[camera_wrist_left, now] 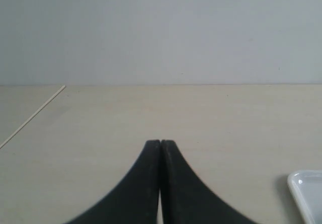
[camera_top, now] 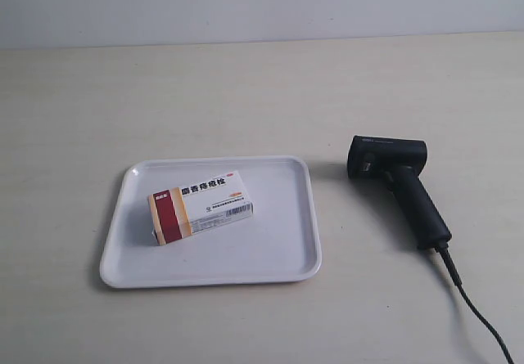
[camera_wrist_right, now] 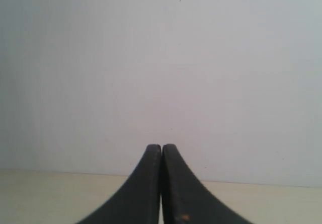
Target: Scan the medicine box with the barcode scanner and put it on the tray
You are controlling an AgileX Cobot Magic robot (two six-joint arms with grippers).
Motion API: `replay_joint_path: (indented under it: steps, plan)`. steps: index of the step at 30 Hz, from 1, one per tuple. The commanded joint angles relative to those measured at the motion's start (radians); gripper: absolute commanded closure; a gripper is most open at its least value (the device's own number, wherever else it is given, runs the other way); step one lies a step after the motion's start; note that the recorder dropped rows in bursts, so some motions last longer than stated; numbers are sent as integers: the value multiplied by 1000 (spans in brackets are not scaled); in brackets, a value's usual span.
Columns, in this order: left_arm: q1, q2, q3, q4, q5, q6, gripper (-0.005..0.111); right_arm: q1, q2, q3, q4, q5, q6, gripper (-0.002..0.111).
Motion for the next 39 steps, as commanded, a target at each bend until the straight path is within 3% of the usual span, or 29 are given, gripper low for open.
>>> replay_joint_path:
  steps: [1, 8, 19, 31, 33, 39]
  plan:
    - [2, -6, 1, -9, -1, 8, 104, -4, -4, 3, -3, -6, -4, 108]
    - [2, -6, 1, -9, -1, 8, 104, -4, -4, 24, -27, 4, 2, 108]
    - [2, -6, 1, -9, -1, 8, 104, -4, -4, 354, 24, -158, 20, 108]
    - [2, -6, 1, -9, -1, 8, 104, -7, -9, 362, 24, -162, 18, 108]
    - [2, -6, 1, -9, -1, 8, 104, -39, -23, 362, 24, -162, 24, 108]
    - [2, -6, 1, -9, -1, 8, 104, -282, -75, 362, 24, -161, 24, 108]
